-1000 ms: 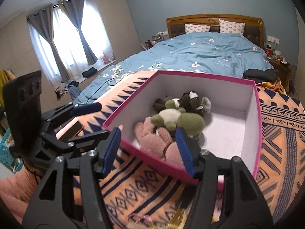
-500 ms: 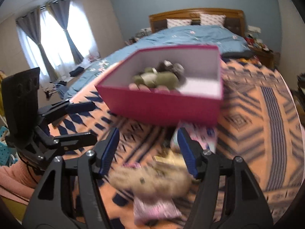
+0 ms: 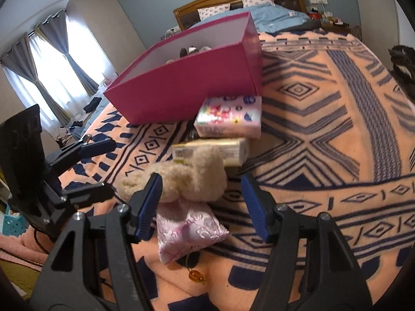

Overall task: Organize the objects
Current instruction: 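Move the left gripper to the cream fluffy bunny and grasp it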

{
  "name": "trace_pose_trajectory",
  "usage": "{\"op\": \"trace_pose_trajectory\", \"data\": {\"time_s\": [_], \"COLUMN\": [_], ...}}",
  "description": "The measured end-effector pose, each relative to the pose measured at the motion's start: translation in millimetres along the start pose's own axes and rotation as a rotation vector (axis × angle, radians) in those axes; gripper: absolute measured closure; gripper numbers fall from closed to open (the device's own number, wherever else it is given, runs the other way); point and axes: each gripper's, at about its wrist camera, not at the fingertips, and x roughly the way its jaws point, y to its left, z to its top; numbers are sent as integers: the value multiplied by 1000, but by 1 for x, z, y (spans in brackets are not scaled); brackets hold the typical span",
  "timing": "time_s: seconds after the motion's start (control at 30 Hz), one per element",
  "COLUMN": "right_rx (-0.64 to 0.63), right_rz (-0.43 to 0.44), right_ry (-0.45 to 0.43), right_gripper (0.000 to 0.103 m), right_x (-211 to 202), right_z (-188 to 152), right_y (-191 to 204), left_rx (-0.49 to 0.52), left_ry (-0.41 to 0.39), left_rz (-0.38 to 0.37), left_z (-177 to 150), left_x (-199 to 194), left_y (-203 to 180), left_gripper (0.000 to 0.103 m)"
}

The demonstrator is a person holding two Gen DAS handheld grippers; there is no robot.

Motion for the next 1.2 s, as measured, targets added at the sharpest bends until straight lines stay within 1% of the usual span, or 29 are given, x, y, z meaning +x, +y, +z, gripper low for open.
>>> {"op": "trace_pose_trajectory", "data": {"time_s": [0.07,0.17,0.3,0.37,0.43,0.47,0.5,0.53,0.6,0.63,0.7,0.87,0.93,1.03,1.2], "right_rx": [13,21,28,33,42,43,44,45,40,40,37,34,26,9,-12], "right_rz": [3,14,39,52,67,71,77,82,77,76,72,77,83,84,96], "right_ry": [1,-5,-7,-9,-15,-15,-14,-15,-16,-16,-19,-25,-32,-36,-38], "right_gripper": [38,38,38,38,39,40,43,44,47,52,54,58,61,63,66], "right_x": [1,1,5,8,10,11,11,12,11,10,8,4,1,-1,-3], "right_z": [-1,-1,0,-1,-1,-1,-1,-1,-2,-2,-3,-7,-7,-7,-9], "right_y": [-2,-4,-2,-1,0,0,0,1,2,2,3,6,9,15,24], "left_rx": [2,-7,-24,-32,-36,-37,-37,-36,-44,-50,-52,-65,-73,-101,-102], "left_ry": [8,28,53,62,69,78,85,94,111,117,124,123,118,107,81], "left_rz": [-1,-17,-42,-56,-65,-71,-72,-73,-85,-96,-107,-117,-119,-137,-113], "left_z": [-2,-3,-4,-5,-6,-6,-7,-7,-10,-11,-14,-18,-18,-19,-19], "left_x": [3,9,17,19,21,23,24,25,29,30,31,27,25,19,8], "left_y": [-2,-2,0,0,-1,-1,-2,-2,-3,-4,-5,-5,-4,-1,2], "left_gripper": [13,17,31,33,40,43,48,53,57,59,61,61,61,61,61]}}
